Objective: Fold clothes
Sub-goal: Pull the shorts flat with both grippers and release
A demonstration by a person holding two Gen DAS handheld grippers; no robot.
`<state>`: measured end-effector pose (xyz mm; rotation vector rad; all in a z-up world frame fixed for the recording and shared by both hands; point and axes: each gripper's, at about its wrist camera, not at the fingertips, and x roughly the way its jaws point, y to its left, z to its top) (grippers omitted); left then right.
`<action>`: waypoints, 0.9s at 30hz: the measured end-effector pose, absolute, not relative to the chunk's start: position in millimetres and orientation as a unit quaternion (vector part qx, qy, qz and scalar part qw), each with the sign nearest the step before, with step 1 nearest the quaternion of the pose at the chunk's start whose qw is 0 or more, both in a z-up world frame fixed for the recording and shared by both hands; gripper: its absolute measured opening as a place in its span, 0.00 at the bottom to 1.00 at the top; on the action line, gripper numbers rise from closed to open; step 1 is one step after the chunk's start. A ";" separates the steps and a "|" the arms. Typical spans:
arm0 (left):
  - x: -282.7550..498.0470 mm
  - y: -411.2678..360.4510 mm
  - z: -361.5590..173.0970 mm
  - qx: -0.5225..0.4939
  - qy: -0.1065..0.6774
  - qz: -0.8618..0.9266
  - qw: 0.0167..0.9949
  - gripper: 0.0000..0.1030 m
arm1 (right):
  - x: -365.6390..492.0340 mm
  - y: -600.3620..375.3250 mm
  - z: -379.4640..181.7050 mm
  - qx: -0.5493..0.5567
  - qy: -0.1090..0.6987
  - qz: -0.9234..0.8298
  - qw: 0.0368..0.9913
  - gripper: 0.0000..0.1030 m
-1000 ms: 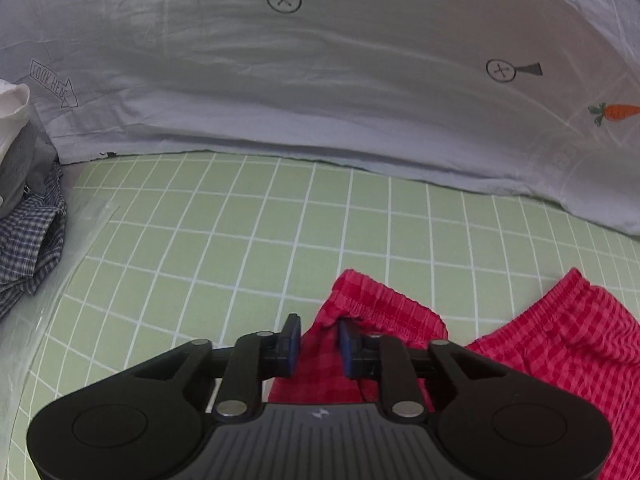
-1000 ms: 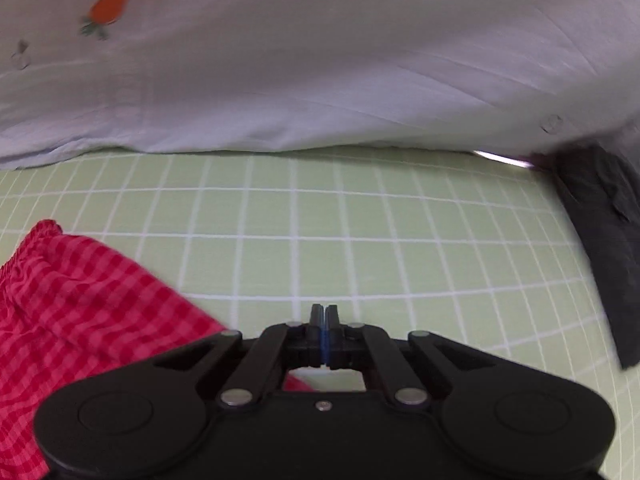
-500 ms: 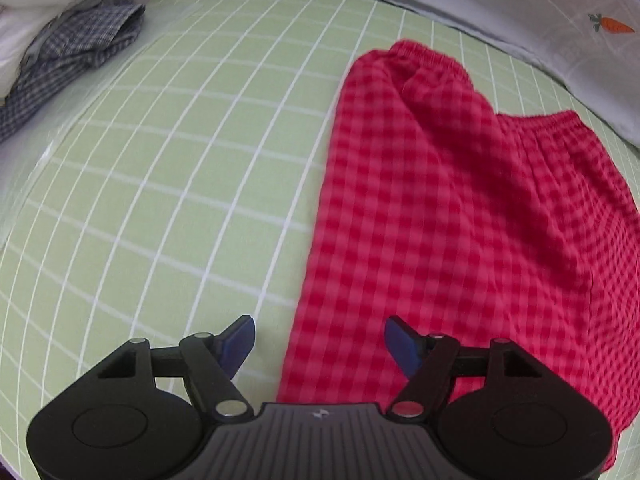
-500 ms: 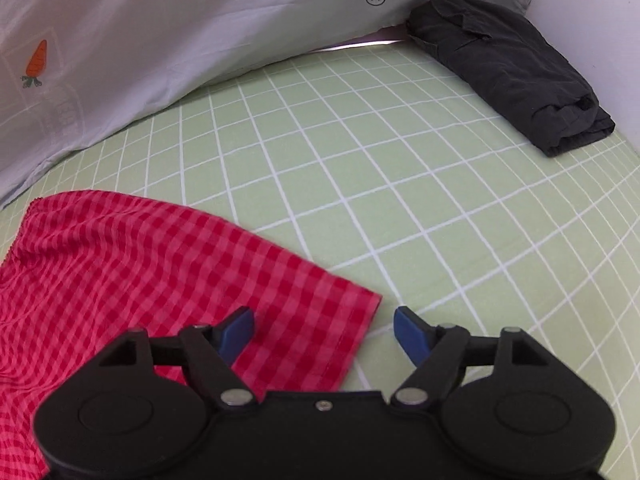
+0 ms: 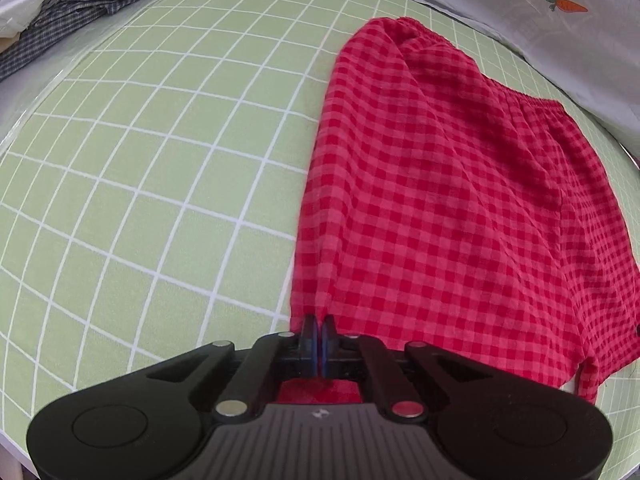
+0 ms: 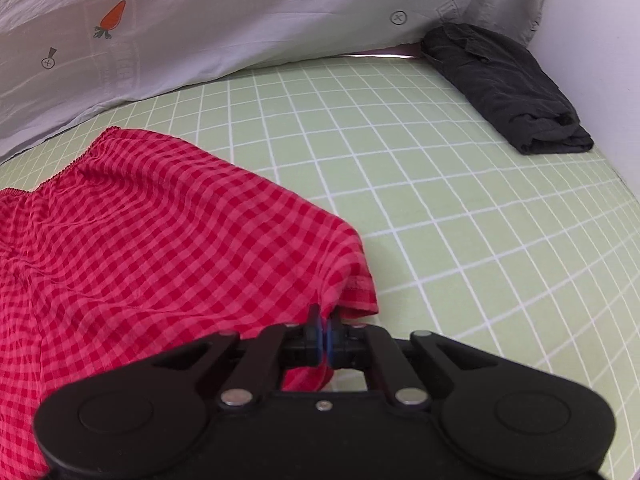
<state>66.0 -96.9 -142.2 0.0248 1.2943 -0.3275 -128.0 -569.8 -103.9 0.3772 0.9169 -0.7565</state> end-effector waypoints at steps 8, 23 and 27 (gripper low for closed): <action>60.0 -71.8 -119.0 0.000 0.577 -0.143 0.804 0.07 | -164.5 -515.0 -89.4 0.199 0.405 -0.358 0.817 0.37; 50.5 -69.3 -137.8 0.129 0.585 -0.235 0.765 0.19 | -153.5 -364.2 -93.1 0.204 0.407 -0.268 0.849 0.45; 52.3 -65.8 -138.7 0.150 0.575 -0.259 0.761 0.19 | -145.9 -344.0 -100.4 0.210 0.414 -0.258 0.847 0.42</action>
